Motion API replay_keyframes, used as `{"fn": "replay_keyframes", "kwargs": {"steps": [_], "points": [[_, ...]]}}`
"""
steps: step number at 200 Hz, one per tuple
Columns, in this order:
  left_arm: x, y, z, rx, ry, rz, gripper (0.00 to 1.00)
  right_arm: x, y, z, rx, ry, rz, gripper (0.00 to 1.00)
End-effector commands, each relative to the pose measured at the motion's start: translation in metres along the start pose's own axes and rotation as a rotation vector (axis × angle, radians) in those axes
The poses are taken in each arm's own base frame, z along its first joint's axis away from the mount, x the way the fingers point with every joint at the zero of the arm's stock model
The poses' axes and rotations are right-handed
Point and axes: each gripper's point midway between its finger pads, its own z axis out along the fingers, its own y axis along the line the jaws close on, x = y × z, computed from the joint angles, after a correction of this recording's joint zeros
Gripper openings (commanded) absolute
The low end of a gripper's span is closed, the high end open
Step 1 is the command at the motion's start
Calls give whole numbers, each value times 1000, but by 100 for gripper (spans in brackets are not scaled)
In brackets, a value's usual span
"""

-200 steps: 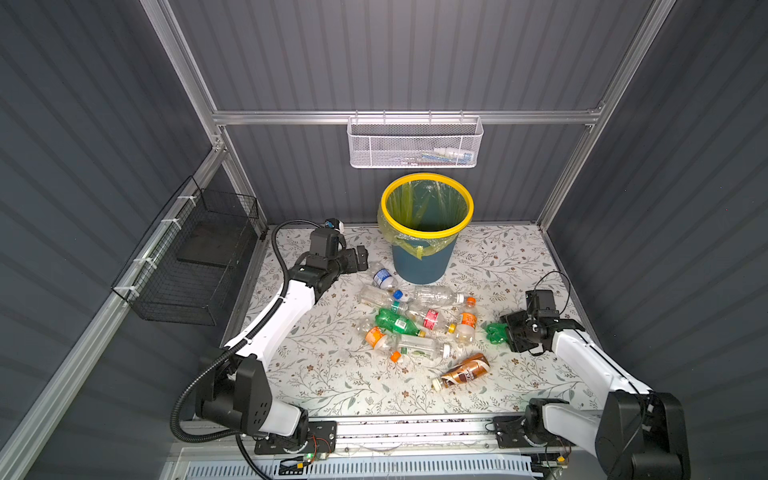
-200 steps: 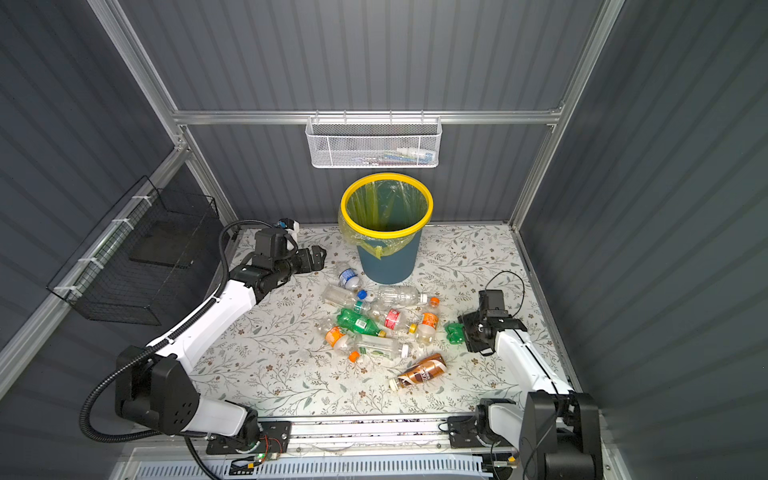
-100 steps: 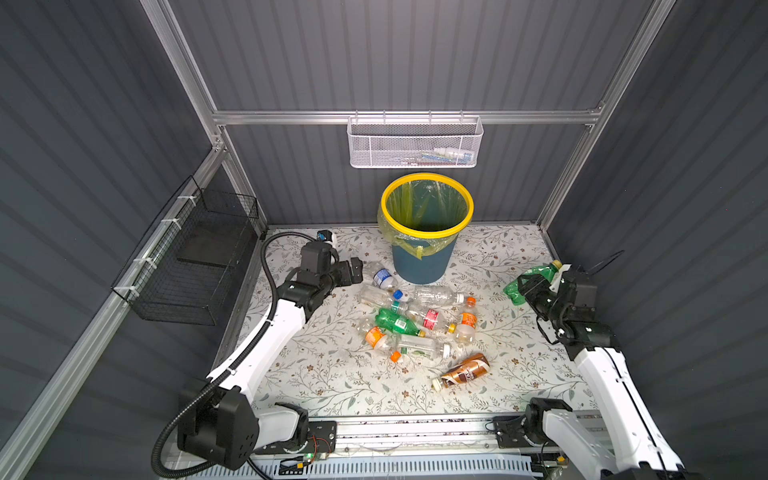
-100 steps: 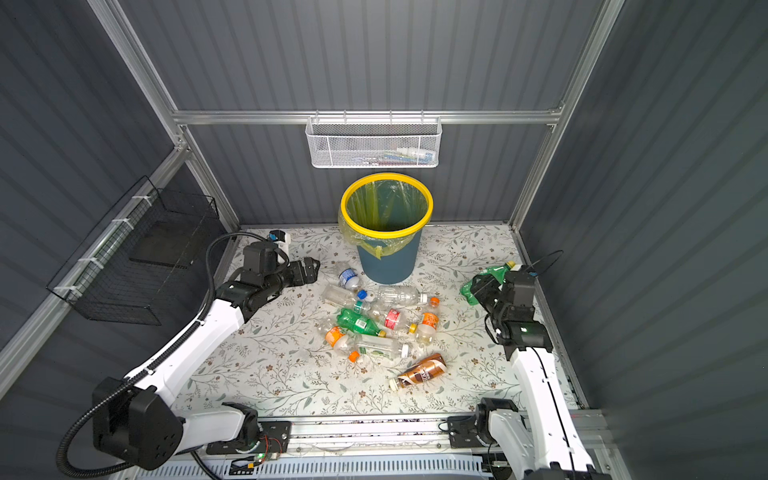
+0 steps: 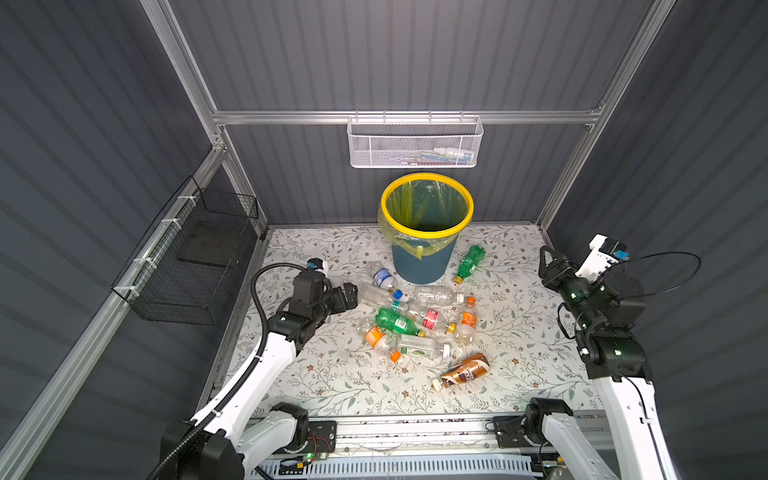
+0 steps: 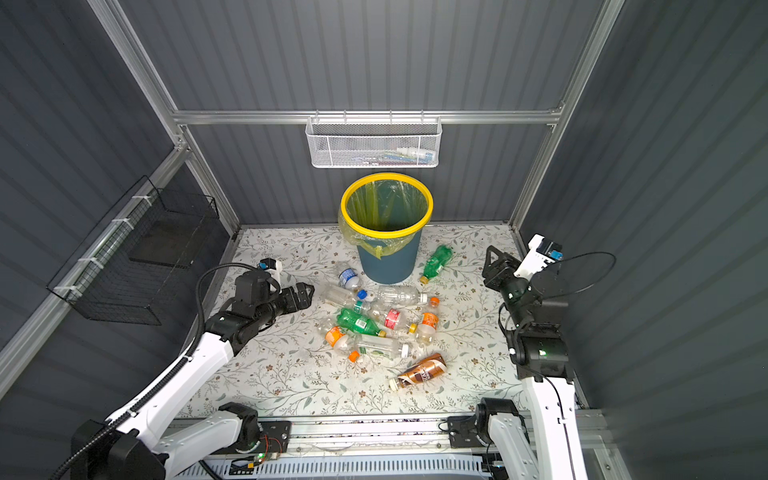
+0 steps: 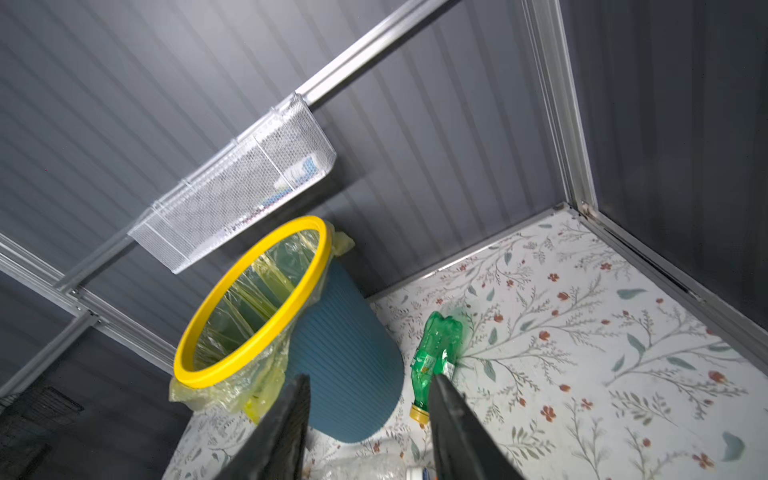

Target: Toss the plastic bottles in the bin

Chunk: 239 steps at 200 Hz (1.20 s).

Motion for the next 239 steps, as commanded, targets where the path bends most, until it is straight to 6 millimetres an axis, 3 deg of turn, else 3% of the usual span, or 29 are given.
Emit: {"fn": "replay_keyframes", "kwargs": {"steps": [1,22,49,78,114,176,239], "points": [[1,2,0,-1,-4,-28,100,26,-29,19,129,127,-10,55],[1,-1,8,10,16,-25,100,59,-53,45,237,284,84,60],[2,-3,16,19,31,-26,100,99,-64,89,262,438,238,69],[2,-2,18,19,26,-26,100,125,-62,141,234,517,277,73],[5,2,18,3,25,-27,100,165,-57,197,264,643,158,77],[10,9,17,-26,33,-7,100,230,-66,255,348,787,126,75],[11,12,19,-43,37,21,100,277,-74,282,382,843,155,73]]}}
